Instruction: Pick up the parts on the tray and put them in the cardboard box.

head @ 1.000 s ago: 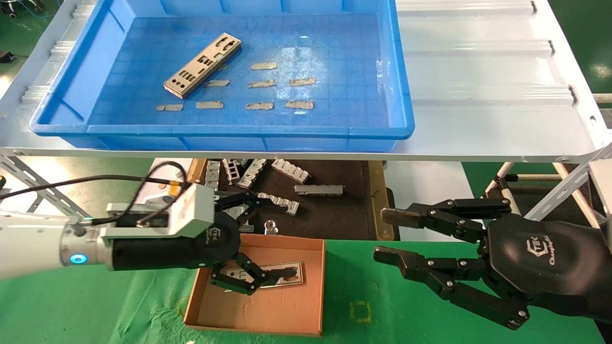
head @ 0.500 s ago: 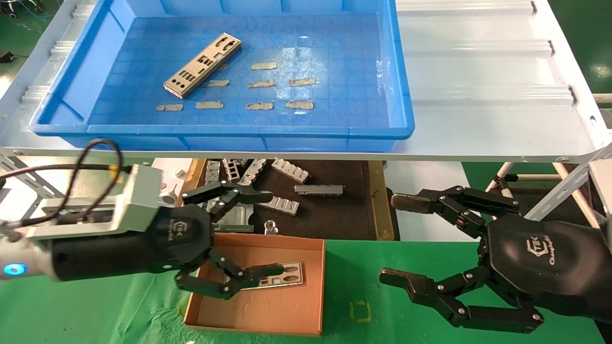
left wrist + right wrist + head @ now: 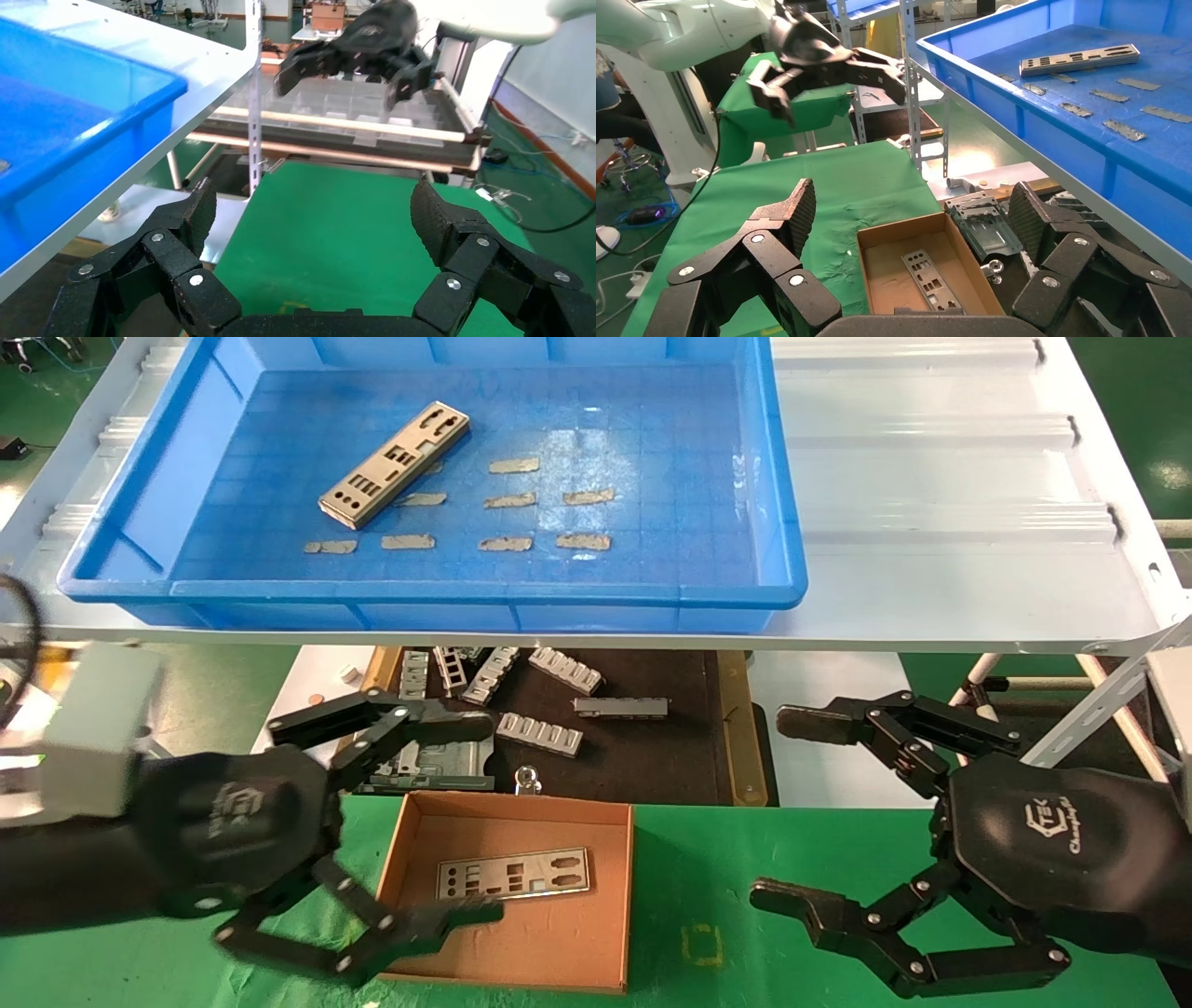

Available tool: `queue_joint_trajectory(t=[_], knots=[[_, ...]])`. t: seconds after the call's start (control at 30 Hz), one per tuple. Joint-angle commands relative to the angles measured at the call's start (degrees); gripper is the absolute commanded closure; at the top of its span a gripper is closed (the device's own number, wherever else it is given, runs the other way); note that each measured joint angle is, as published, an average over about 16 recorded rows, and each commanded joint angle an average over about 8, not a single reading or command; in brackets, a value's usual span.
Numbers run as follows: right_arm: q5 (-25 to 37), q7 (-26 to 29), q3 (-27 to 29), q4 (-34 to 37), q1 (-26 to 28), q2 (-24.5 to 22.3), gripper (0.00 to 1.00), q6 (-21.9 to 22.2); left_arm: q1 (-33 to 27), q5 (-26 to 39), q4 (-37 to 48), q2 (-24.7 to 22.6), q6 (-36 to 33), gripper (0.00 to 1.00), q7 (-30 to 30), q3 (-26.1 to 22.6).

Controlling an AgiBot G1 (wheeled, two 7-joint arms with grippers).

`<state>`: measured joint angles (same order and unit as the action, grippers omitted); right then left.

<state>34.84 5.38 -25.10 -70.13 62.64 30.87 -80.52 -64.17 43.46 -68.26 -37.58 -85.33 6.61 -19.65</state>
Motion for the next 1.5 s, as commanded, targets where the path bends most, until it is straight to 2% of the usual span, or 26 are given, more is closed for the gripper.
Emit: queue_joint_trajectory(t=[0.03,0.33,1.5], knots=[[0.0,0.0,0.0,0.0,0.0,0.0,0.00,0.0,1.1,-0.7,-2.3,1.1,-0.2,0.00,1.8,1.5],[0.0,0.0,0.0,0.0,0.0,0.0,0.00,0.0,3.6,-2.3,-7.3,3.5,-0.6,0.00,5.2,5.0],[0.0,0.0,0.0,0.0,0.0,0.0,0.00,0.0,2.7,-1.6,-5.4,2.6,-0.3,0.00,4.2,3.7]])
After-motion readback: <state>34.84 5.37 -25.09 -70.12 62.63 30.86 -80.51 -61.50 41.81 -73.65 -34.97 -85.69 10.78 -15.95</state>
